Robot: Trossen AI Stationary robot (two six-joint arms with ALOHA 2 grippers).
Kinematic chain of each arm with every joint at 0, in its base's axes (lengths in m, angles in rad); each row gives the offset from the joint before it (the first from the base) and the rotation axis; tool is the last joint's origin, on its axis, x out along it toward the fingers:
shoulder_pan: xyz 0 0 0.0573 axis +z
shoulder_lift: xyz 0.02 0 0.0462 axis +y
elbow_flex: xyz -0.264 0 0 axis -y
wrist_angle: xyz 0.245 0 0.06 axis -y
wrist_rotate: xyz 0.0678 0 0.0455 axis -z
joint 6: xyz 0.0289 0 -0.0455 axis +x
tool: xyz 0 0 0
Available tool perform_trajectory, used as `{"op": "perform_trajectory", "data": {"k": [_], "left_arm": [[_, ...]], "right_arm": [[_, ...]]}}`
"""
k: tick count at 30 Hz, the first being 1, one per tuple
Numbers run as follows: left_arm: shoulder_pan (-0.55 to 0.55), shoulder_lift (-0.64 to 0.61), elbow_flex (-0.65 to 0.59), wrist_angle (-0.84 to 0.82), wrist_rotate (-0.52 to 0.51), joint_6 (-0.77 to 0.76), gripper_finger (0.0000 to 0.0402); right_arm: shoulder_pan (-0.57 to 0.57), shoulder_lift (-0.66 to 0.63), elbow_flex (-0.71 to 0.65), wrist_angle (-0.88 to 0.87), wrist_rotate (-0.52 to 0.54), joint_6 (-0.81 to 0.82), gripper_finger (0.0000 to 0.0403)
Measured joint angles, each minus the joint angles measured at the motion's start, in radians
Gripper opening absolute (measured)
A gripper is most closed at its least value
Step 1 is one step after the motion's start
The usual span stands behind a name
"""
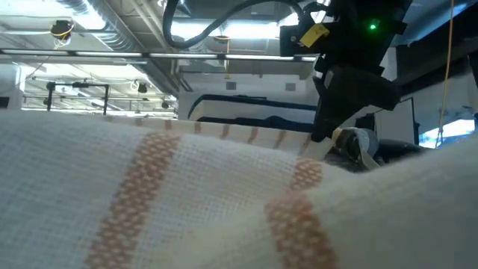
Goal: Fold towel
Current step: Fold the white towel
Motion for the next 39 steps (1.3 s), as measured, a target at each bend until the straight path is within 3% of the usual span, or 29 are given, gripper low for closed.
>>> {"op": "perform_trajectory", "data": {"k": [12, 22, 26, 31, 35, 39], "left_arm": [[0.001, 0.000, -0.006, 0.014, -0.028, 0.001, 0.0044], [0.002, 0.000, -0.006, -0.002, -0.037, 0.001, 0.0118], [0.011, 0.000, -0.002, -0.002, -0.026, 0.006, 0.0140], [0.019, 0.000, 0.037, -0.002, -0.023, 0.030, 0.0152], [0.019, 0.000, 0.105, 0.023, -0.025, 0.027, 0.0153], [0.006, -0.006, 0.176, 0.196, -0.104, 0.021, 0.0153]], "right_arm": [[-0.013, 0.000, 0.000, 0.005, -0.054, 0.000, 0.0001], [-0.052, 0.000, 0.000, 0.005, -0.040, 0.008, 0.0016], [-0.077, 0.000, 0.000, 0.010, -0.025, 0.003, 0.0055], [-0.085, 0.000, 0.029, -0.058, -0.038, -0.003, 0.0135], [-0.062, -0.006, 0.112, -0.166, -0.193, -0.008, 0.0188], [0.044, -0.014, 0.132, -0.039, -0.337, -0.026, 0.0217]]}}
